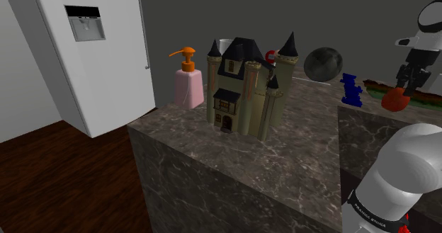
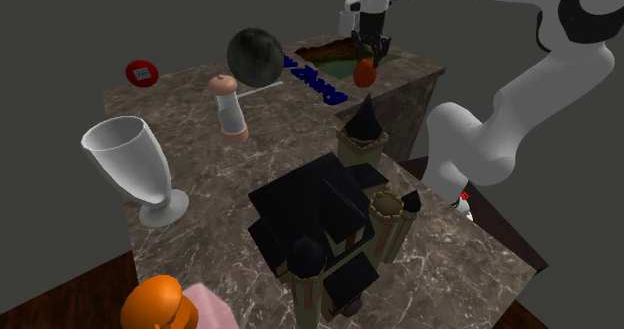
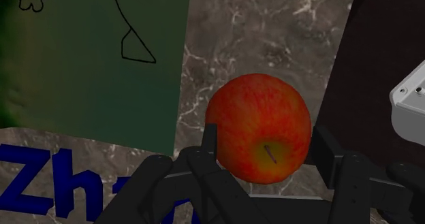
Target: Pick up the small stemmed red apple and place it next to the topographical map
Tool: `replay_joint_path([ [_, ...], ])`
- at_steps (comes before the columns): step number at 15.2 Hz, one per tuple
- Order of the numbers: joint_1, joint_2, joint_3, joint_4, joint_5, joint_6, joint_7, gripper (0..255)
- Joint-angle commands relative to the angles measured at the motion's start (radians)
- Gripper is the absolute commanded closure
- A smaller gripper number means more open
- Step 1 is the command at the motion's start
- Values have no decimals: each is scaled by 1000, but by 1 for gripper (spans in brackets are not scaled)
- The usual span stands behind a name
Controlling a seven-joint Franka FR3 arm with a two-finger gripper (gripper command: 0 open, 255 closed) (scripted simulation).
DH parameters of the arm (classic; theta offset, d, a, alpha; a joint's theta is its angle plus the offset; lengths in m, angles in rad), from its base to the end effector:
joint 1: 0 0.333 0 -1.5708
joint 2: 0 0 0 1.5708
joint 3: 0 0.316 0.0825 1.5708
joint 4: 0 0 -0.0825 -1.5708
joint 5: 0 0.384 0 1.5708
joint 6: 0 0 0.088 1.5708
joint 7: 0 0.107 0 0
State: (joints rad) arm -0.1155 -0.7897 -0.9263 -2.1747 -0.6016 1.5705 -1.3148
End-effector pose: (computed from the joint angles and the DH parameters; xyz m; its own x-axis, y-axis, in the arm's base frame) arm 0.0849 -0.4229 0.5286 0.8868 0.4620 -0.0096 0.4611 -0.8861 -0.0481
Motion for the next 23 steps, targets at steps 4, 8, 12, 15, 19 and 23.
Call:
replay_joint_path([
  [4, 0, 0, -3, -4, -2, 5, 0, 255],
  [8, 0, 0, -3, -4, -2, 5, 0, 0],
  [12, 0, 0, -3, -4, -2, 5, 0, 0],
  [15, 17, 26, 31, 99, 33, -77, -16, 0],
  [19, 22, 35, 38, 128, 42, -99, -21, 0],
  [23, 22, 35, 38, 128, 42, -99, -21, 0],
])
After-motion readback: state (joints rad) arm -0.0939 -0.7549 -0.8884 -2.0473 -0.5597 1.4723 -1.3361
